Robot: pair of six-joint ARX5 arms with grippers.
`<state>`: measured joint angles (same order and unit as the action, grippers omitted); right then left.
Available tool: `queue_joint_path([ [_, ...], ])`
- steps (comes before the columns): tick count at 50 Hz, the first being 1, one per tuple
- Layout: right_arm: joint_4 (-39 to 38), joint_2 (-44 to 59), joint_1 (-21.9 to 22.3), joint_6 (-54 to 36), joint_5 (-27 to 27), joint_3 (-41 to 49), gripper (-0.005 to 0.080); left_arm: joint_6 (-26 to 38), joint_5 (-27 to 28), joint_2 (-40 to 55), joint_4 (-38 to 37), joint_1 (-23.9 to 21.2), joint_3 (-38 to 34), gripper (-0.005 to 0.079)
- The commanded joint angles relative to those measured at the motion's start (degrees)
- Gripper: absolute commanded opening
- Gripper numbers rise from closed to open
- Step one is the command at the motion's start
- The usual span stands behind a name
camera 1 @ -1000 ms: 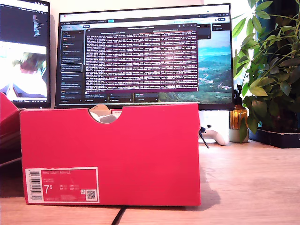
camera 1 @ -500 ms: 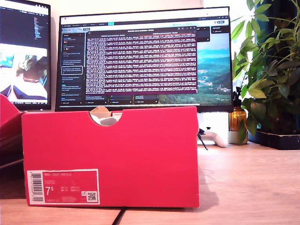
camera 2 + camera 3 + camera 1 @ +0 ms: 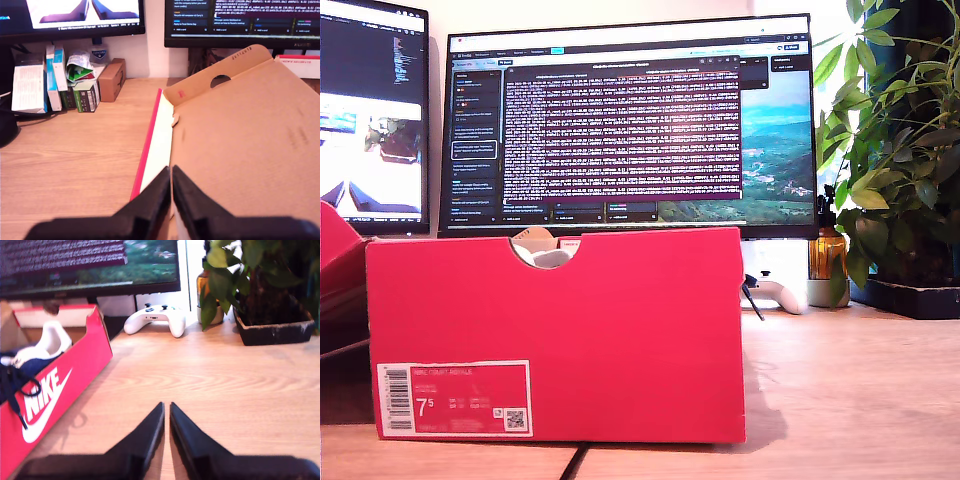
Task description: Pack the blue shoes by picking the first shoe and placing it inside the red shoebox, left side, then picking and rotating the second shoe and placing it in the shoebox
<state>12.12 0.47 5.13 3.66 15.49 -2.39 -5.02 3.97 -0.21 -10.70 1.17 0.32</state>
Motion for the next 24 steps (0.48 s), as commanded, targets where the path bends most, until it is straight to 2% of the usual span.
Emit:
queue_joint_path([
  [1,-0.6,0.1,-0.3,0.7,-0.3,1.1,-0.0013,-1.0,0.0,-0.5,-1.1,-0.2,-1.7,-0.002],
  [14,-0.6,0.1,-0.3,0.7,-0.3,1.1,-0.0013,-1.0,2.6,-0.5,-1.3,-0.2,-1.7,-0.002],
  [24,-0.6,0.1,-0.3,0.7,-0.3,1.1,-0.0013,-1.0,2.6,-0.5,-1.2,-0.2,-1.7,-0.002],
])
